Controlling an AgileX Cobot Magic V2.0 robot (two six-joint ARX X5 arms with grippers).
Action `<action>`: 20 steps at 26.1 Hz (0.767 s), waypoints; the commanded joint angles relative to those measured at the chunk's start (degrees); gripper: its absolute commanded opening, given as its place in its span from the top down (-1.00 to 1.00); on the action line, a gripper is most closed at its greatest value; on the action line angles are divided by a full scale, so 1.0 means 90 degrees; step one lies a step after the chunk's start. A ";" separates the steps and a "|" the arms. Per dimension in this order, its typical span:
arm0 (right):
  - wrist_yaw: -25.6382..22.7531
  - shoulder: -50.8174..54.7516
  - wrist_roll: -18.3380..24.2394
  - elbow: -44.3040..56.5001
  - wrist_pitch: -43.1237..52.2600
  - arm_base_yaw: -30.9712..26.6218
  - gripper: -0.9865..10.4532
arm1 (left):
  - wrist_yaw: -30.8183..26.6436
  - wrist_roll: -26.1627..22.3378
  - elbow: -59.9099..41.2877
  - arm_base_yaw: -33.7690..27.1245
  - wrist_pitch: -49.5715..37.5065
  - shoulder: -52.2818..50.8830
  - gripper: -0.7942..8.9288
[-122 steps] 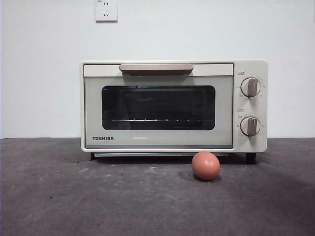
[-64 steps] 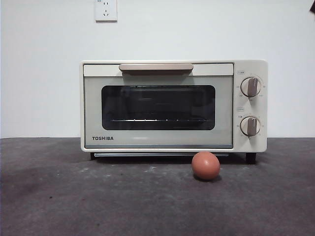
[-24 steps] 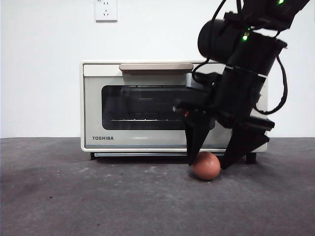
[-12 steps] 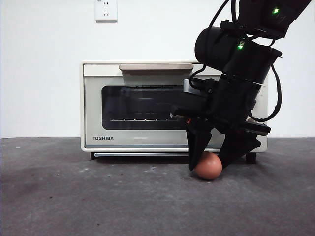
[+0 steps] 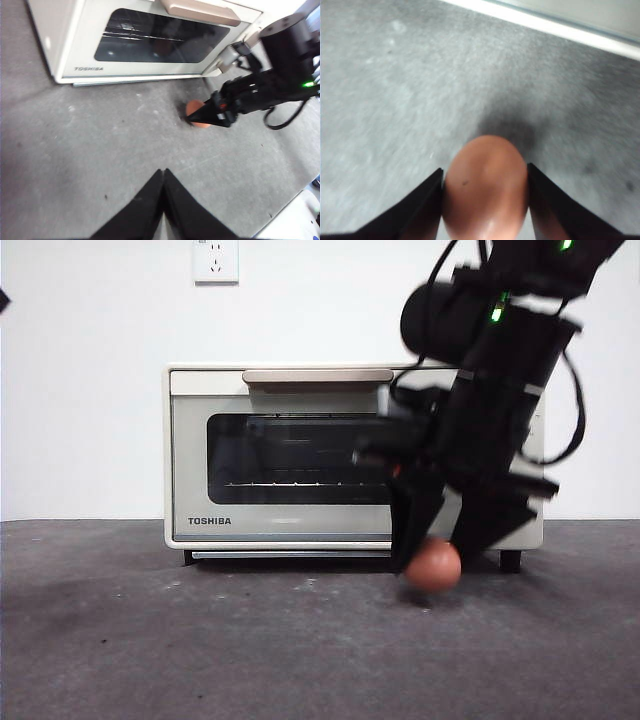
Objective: Eggoven
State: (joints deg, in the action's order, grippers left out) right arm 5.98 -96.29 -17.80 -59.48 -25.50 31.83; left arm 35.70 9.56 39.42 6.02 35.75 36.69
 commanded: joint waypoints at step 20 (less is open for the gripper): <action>-0.0053 0.4527 0.0658 -0.0070 -0.1705 0.0299 0.82 | -0.1321 0.0177 0.2701 0.2008 -0.2786 0.4464 0.82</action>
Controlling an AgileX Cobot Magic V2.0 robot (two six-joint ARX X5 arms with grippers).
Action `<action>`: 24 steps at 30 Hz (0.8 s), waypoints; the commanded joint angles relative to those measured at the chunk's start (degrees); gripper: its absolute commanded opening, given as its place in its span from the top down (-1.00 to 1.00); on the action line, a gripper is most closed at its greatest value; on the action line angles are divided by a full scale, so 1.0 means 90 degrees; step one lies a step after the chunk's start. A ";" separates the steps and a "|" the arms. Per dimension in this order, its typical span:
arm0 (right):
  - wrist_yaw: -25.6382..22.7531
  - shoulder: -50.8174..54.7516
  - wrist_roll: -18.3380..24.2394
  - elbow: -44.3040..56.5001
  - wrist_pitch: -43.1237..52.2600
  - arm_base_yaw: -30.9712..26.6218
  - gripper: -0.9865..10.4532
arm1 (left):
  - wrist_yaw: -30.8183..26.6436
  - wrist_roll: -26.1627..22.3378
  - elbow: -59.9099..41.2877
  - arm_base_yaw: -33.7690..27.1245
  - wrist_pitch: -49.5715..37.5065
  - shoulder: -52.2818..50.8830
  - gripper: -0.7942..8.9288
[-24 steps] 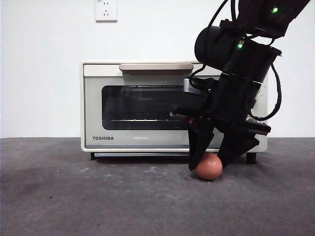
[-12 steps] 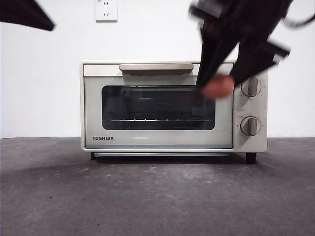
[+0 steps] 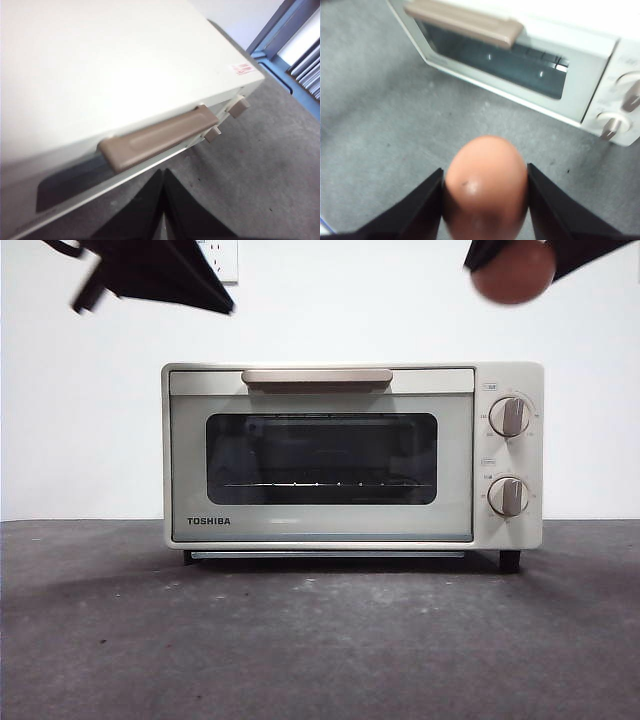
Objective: Eggoven
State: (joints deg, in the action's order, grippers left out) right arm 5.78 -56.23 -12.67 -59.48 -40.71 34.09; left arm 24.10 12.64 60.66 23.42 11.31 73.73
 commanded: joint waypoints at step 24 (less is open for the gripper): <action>-0.0170 0.0738 0.0126 -0.0070 -0.0284 0.0049 0.82 | -0.0753 -0.0525 0.1314 0.0687 0.0044 0.2001 0.82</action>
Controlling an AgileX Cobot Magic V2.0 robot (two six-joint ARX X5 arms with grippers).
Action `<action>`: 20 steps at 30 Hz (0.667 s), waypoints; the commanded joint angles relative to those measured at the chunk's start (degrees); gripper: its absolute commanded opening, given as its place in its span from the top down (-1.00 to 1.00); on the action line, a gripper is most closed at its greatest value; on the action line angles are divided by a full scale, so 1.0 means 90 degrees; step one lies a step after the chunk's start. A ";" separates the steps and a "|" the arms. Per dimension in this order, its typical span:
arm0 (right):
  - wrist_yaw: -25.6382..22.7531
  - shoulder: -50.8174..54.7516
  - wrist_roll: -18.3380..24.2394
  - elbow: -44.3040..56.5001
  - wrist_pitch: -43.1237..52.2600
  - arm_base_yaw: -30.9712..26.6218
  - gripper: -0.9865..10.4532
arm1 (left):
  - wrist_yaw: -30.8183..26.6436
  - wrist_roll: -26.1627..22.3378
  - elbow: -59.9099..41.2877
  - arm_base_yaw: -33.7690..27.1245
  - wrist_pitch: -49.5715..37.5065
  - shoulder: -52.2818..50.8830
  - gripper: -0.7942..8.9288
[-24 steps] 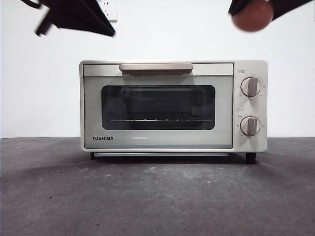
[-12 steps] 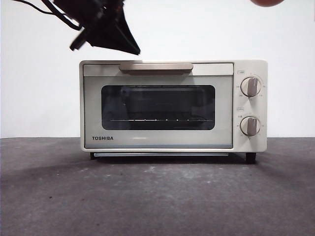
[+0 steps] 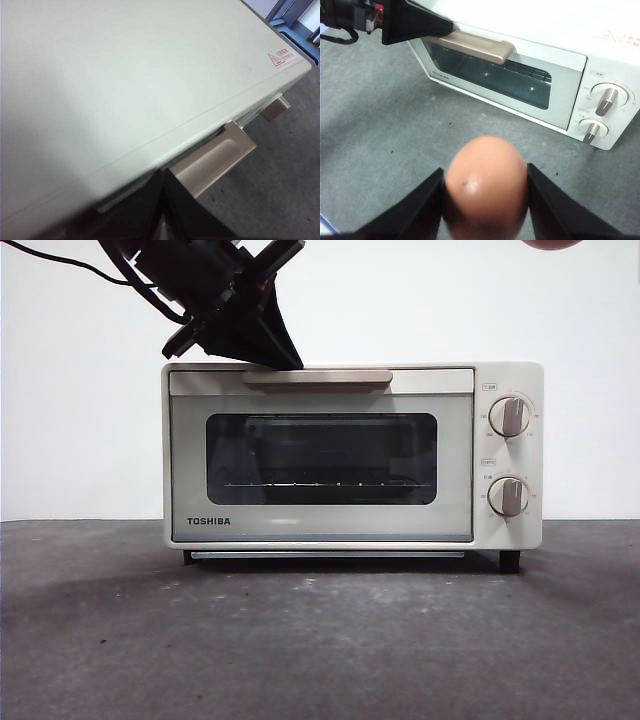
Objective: Eggoven
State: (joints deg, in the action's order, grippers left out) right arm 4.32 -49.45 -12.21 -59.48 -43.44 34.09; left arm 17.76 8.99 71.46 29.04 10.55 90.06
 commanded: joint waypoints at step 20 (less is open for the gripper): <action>-0.0168 -0.0034 0.0100 -0.0070 0.0107 0.0017 0.82 | -0.0019 -0.0061 0.0114 0.1430 0.2254 0.0121 0.82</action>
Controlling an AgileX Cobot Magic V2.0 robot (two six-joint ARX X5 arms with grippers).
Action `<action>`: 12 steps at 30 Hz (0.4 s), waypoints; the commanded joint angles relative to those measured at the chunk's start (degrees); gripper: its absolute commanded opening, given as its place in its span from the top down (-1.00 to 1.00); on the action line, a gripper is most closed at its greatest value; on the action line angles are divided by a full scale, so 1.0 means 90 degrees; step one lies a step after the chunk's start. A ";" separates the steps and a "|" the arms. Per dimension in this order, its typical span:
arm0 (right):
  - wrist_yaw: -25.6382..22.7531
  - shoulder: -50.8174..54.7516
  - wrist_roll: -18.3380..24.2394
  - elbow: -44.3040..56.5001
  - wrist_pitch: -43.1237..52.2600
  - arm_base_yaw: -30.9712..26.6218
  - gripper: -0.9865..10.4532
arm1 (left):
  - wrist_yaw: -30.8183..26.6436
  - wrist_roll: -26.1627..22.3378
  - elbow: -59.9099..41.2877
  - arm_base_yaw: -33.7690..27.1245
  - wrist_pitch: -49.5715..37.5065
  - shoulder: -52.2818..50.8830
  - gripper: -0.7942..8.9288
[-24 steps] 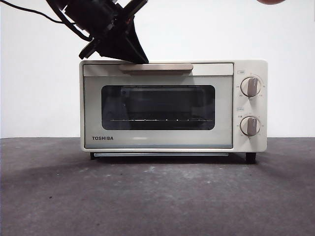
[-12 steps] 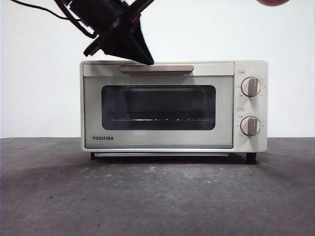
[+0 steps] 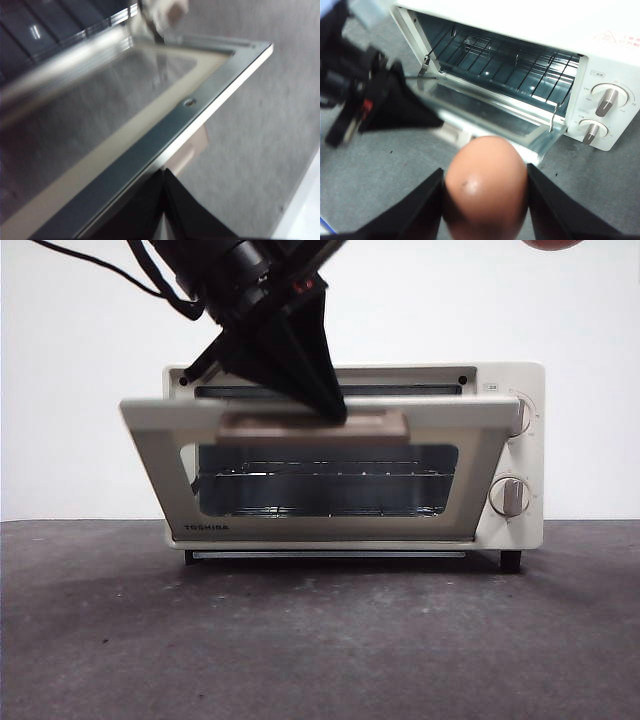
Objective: Eggoven
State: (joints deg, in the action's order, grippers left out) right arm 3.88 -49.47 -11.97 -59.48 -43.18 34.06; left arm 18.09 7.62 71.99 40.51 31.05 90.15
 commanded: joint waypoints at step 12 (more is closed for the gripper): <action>0.0124 -0.0750 0.0075 -0.0049 0.0418 -0.0321 0.82 | -0.0068 0.0379 -0.0136 -0.0036 -0.0097 -0.1382 0.82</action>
State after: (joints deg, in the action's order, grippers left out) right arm 4.54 -55.22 -11.81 -59.48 -40.36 30.98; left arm 17.74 10.63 70.87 40.36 30.37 77.60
